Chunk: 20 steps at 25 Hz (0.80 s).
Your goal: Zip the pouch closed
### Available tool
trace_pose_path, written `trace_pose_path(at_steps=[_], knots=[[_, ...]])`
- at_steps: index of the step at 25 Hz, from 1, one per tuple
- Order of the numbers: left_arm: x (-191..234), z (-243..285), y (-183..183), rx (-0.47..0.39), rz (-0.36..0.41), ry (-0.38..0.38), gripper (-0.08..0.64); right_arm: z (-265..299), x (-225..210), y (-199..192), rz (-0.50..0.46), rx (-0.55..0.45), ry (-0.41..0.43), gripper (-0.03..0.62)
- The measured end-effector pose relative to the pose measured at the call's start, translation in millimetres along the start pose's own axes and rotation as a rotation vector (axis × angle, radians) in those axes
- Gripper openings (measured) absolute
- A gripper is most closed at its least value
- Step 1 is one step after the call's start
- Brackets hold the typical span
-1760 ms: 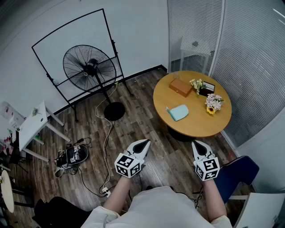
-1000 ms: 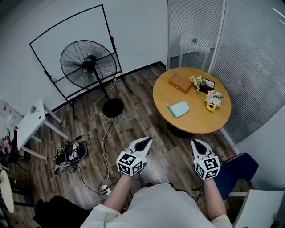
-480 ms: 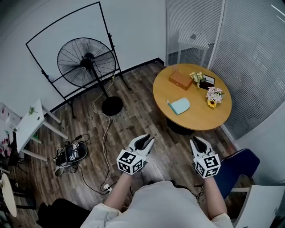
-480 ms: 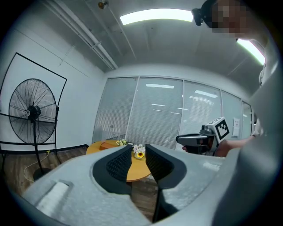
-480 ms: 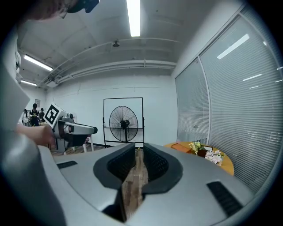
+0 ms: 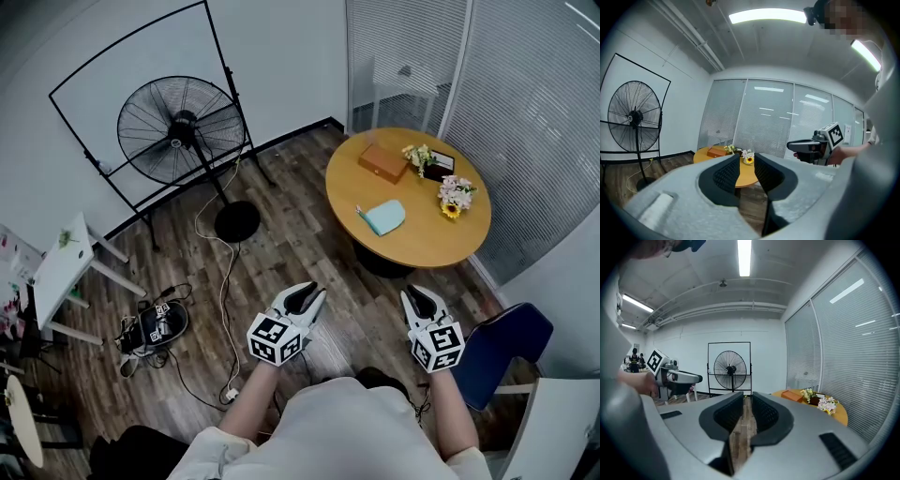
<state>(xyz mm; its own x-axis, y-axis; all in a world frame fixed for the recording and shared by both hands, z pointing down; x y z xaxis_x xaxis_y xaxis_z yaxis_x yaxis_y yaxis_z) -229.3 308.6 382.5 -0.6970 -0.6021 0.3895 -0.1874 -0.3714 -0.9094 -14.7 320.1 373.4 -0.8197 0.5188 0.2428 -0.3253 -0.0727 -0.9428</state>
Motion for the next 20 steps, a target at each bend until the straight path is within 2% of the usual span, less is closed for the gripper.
trace_pose_path(at_steps=[9,20], knots=[[21,15,-3,0.027,-0.009,-0.013,0.098,23,-4,-8,0.009,0.026,-0.007,0.060],[64,81,11,0.068,-0.012,0.012,0.098,96,-52,-28,0.039,0.053,0.029,0.060]])
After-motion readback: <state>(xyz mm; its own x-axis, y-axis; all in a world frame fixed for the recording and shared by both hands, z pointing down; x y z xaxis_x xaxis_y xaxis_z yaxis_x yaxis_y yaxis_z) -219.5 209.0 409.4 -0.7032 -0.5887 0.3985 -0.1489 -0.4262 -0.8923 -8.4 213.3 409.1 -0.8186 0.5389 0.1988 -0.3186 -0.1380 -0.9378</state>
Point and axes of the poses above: the fingertips, and each gripper's own axes: z forward along the fingers, x to its left, y out of its top, the point moved 2 cm from there along -z, backward along the fingers, and after that the axes turned 13 degrees about -z, right-handed, at the moved point
